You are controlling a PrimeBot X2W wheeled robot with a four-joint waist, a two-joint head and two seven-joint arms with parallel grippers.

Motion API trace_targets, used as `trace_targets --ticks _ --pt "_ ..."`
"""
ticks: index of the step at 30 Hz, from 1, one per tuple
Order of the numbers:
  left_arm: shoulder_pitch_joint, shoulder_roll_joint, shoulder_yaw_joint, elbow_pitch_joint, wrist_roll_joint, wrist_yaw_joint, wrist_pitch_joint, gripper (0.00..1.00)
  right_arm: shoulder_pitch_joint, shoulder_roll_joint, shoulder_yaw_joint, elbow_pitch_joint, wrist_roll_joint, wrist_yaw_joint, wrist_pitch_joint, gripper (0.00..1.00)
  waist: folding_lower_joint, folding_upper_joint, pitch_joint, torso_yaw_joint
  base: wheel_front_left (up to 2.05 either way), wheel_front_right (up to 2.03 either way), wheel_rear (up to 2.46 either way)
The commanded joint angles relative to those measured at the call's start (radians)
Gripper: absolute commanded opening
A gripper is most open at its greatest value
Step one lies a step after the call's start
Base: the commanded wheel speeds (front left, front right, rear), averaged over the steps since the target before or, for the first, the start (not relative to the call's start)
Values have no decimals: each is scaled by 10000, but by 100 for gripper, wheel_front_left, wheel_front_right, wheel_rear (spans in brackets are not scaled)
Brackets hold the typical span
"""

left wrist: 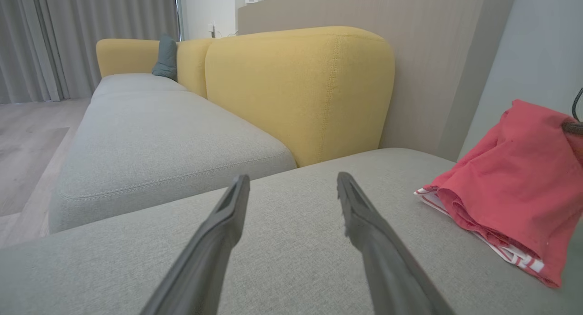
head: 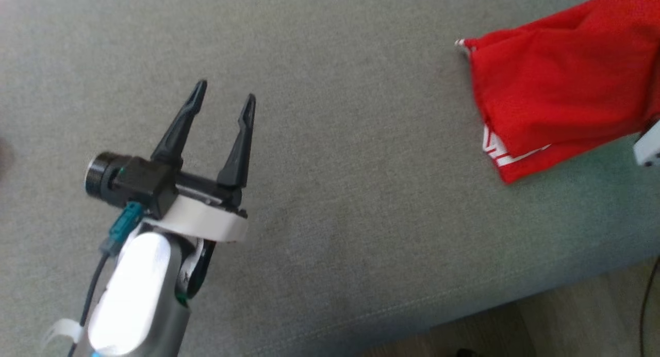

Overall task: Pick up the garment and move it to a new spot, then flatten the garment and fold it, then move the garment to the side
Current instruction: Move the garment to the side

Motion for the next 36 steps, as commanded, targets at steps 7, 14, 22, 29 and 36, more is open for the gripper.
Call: trace_targets --ticks 7,14,22,29,36 --pt "-917 210 146 -689 254 -157 -53 100 -608 -411 -768 -268 -487 -9 -256 0 0 0 985 49 0 0 0" --pt "-1469 330 -23 -941 400 -281 -51 100 -869 -71 -1581 204 -1520 -9 -378 0 0 0 1858 163 0 0 0" --pt "-1828 418 -137 -911 395 -383 -52 100 -985 713 -2678 925 -2740 -9 -1111 100 0 0 2502 230 0 0 0" --pt "-1776 424 -77 -774 287 -373 -52 100 -555 1482 -3835 788 -3292 -9 -1752 100 0 0 2252 317 0 0 0" --pt "-1054 268 235 -566 37 -127 -52 100 786 2516 -3549 -628 -3128 -9 -2092 100 0 0 1226 582 0 0 0"
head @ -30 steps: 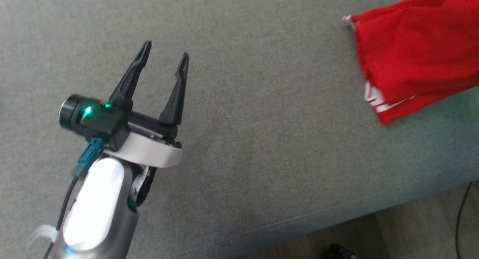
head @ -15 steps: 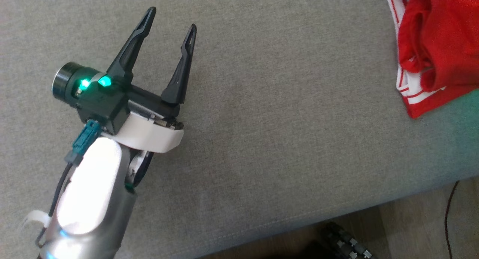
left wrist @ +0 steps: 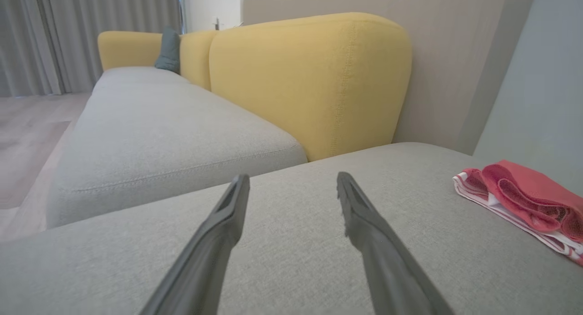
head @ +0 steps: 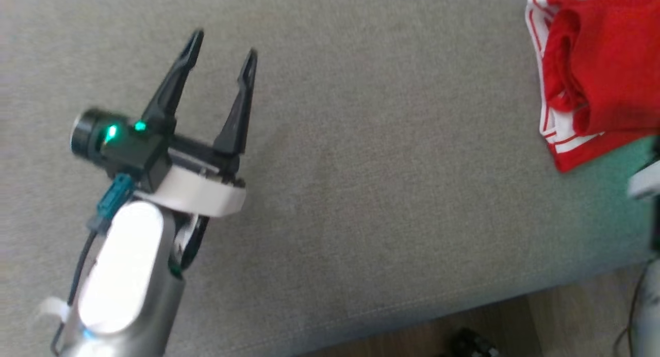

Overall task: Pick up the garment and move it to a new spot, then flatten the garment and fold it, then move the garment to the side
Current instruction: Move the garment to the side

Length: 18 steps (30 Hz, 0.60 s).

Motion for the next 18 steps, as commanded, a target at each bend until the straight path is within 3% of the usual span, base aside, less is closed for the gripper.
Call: trace_targets --ticks 1,8,18 --pt "236 86 441 -264 -118 84 -50 100 290 51 390 -634 120 -9 -86 100 0 0 -490 202 0 0 0" --pt "1444 -44 1023 -60 -428 471 -51 100 1816 749 2321 -2265 927 -9 125 100 0 0 -1667 923 0 0 0" --pt "2513 -94 1610 170 -666 708 -51 100 2594 833 3965 -2837 1883 -9 206 100 0 0 -2783 1982 0 0 0"
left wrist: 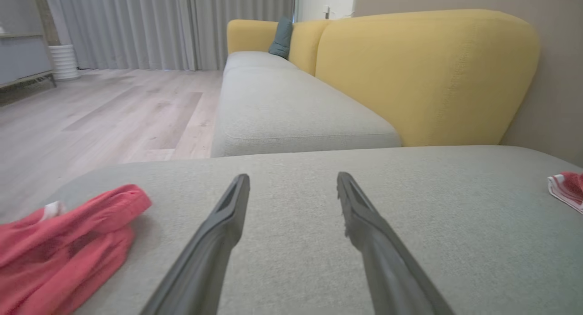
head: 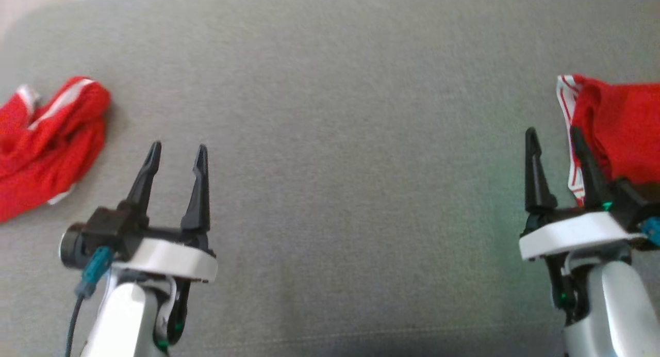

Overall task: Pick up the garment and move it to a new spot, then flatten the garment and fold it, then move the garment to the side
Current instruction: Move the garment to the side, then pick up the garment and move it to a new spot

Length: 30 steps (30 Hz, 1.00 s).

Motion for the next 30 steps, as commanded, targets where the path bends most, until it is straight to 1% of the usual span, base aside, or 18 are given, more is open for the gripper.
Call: trace_targets --ticks 1,8,18,30 --pt "-71 89 437 -275 -94 80 -51 100 88 -49 300 -393 87 -9 12 100 1 0 -535 478 0 0 0" --pt "615 142 621 -63 -108 153 -51 100 708 -47 432 -401 269 -9 115 100 1 0 -1386 808 0 0 0" --pt "1358 297 656 90 -179 268 7 100 1602 -46 582 -686 327 -9 351 100 1 0 -2168 750 0 0 0" --pt "1542 368 577 -2 -277 373 230 100 1967 -45 555 -1073 350 -9 565 100 1 0 -2311 637 0 0 0"
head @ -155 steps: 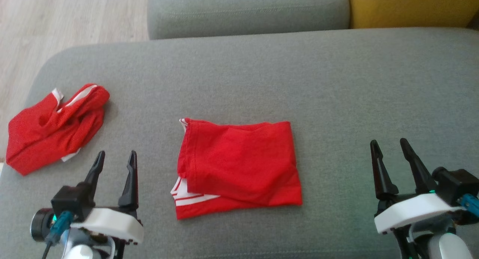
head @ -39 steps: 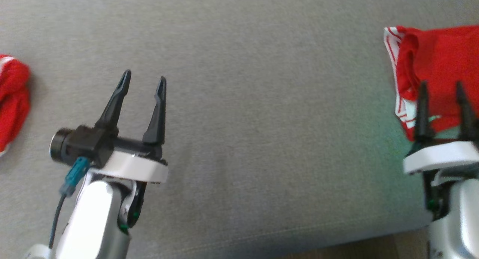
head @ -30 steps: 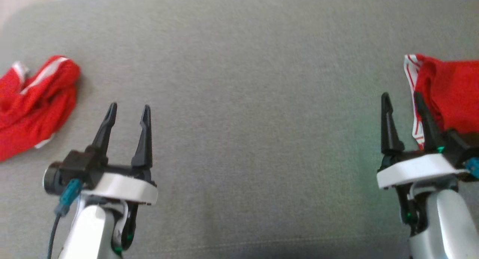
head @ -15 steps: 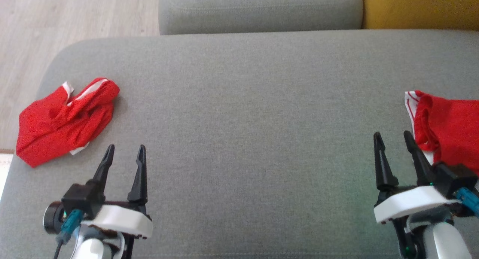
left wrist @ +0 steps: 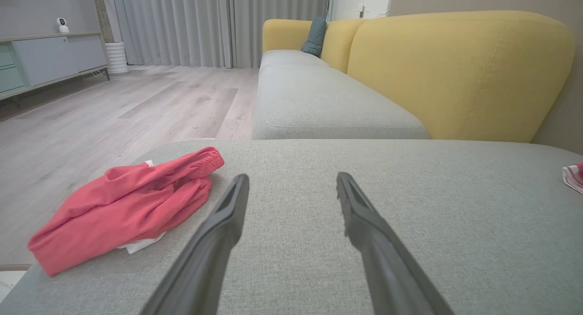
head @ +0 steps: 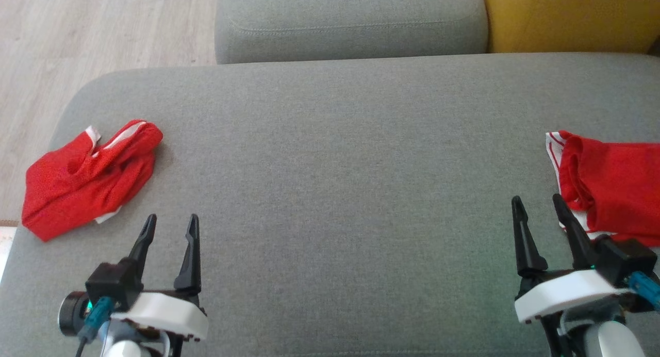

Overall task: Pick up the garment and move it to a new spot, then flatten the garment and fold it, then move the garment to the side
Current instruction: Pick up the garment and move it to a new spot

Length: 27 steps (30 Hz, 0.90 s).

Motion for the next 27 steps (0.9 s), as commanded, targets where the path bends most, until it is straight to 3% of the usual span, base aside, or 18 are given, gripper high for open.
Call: trace_targets --ticks 1,18,27 --pt "-394 210 311 -331 -75 56 -31 100 -213 -49 184 -423 27 -9 50 100 1 -1 4 -2 0 0 0" --pt "-580 278 189 -265 -191 96 -19 100 -214 -49 97 -334 91 -9 23 100 1 -1 1 117 0 0 0" --pt "-1366 80 -114 -6 -163 -13 -72 100 -138 -49 -157 -667 -47 -9 138 100 1 -1 131 1571 0 0 0"
